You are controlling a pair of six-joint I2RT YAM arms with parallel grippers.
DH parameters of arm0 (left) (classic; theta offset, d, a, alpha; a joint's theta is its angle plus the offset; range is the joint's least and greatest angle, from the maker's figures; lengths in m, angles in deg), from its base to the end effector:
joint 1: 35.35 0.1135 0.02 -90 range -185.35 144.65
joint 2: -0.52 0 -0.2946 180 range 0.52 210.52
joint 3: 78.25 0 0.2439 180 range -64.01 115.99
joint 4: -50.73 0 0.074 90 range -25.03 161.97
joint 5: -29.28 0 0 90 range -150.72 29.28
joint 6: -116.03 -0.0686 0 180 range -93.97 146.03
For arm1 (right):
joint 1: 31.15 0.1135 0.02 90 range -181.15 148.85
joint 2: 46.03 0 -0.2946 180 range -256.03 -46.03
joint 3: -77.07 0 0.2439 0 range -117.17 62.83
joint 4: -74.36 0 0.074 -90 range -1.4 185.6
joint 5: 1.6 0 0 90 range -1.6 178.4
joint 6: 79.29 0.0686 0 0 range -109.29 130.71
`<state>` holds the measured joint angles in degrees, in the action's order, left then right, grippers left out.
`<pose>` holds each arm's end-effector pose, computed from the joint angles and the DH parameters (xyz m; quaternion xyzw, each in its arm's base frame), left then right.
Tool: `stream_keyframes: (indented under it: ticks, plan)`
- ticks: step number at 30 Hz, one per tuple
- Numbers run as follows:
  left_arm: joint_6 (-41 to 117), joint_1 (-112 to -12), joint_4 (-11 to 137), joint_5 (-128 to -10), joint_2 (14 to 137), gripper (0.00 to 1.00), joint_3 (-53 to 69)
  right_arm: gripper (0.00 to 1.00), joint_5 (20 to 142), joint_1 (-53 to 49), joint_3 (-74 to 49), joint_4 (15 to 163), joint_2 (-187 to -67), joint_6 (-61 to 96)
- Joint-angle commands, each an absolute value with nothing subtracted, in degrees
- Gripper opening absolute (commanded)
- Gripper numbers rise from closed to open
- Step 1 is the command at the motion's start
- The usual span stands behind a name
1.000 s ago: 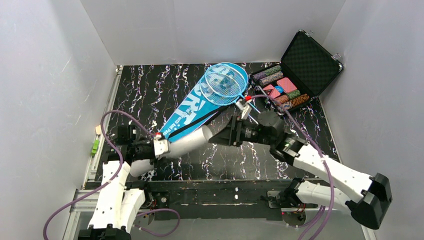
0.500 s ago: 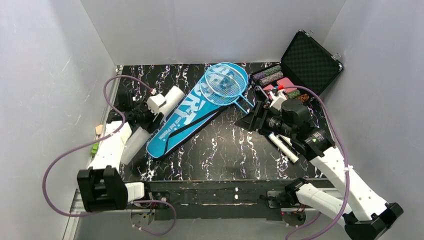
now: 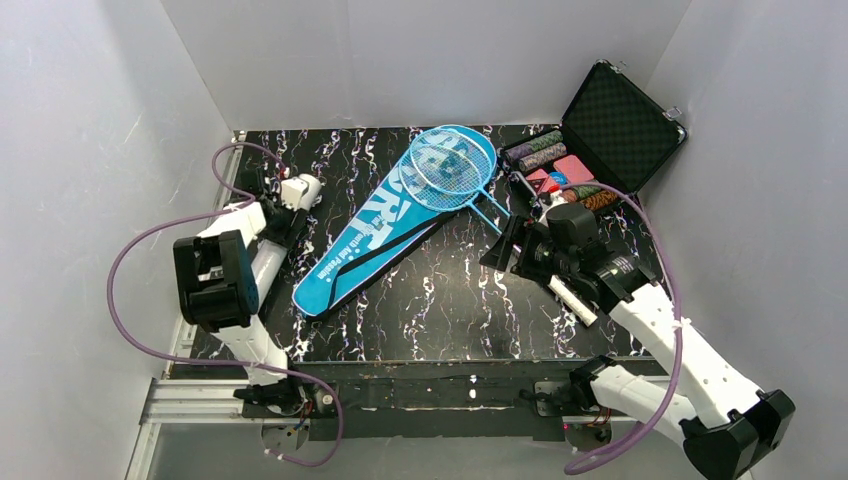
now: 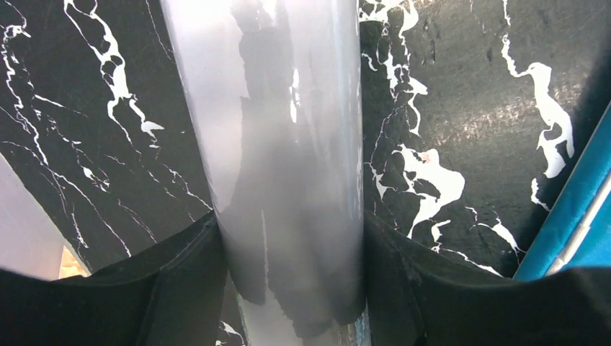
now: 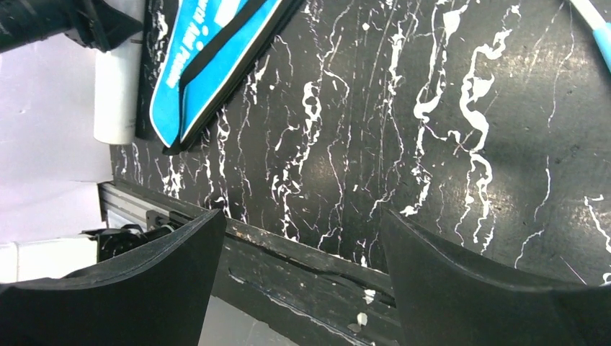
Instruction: Pack up the badminton gear
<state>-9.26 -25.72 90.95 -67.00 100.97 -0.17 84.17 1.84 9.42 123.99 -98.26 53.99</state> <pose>0.3606 0.0536 0.1842 0.2281 0.9430 0.0412 0.2390 0.1587 0.1090 0.3312 0.0620 0.8812 0.3144 0.3476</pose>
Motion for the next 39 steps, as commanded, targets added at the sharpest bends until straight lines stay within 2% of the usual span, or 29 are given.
stream_keyframes:
  ticks: [1, 2, 3, 6, 11, 14, 17, 19, 21, 24, 31, 39]
  plan:
    - [-5.6, -25.7, 93.7, -66.4, 103.7, 0.71, 3.9, 0.88, 85.3, 1.4, 8.1, 124.7, -100.0, 52.7]
    - [-5.4, -25.6, 94.8, -67.3, 103.4, 0.96, 3.9, 0.88, 85.5, 1.2, 7.9, 124.9, -100.5, 52.5]
    - [-5.2, -25.6, 94.9, -68.5, 101.0, 0.98, 3.2, 0.88, 86.0, 1.0, 7.1, 125.6, -101.6, 52.0]
    - [-3.2, -25.7, 100.0, -74.8, 91.9, 0.98, 4.5, 0.88, 88.1, -0.5, 3.6, 127.5, -106.3, 49.0]
    - [-3.3, -25.7, 116.6, -91.6, 82.9, 0.98, 16.6, 0.89, 93.0, -2.5, -2.5, 128.8, -113.9, 45.0]
    - [-3.5, -26.0, 115.8, -95.9, 81.0, 0.98, 9.9, 0.89, 96.5, -3.2, -7.2, 129.1, -118.8, 42.3]
    - [-4.5, -30.3, 120.7, -95.4, 85.3, 0.97, 11.0, 0.89, 100.4, -4.0, -12.6, 130.3, -125.8, 38.5]
    - [-0.6, -32.8, 114.6, -95.8, 81.8, 0.95, 7.4, 0.89, 102.8, -4.7, -16.0, 131.1, -130.3, 36.3]
    - [0.6, -39.3, 105.7, -91.2, 76.6, 0.98, 0.7, 0.89, 103.9, -5.5, -18.6, 131.4, -134.4, 34.8]
    - [1.1, -47.0, 100.4, -86.7, 74.3, 0.98, -4.2, 0.89, 103.6, -6.8, -20.8, 130.8, -139.2, 33.8]
    - [2.1, -56.8, 91.8, -78.1, 82.9, 0.98, -6.4, 0.89, 105.6, -7.7, -23.5, 127.7, -146.8, 27.1]
    - [1.8, -59.7, 82.8, -71.8, 92.9, 0.98, -4.9, 0.90, 103.2, -9.7, -28.9, 123.2, -154.2, 21.0]
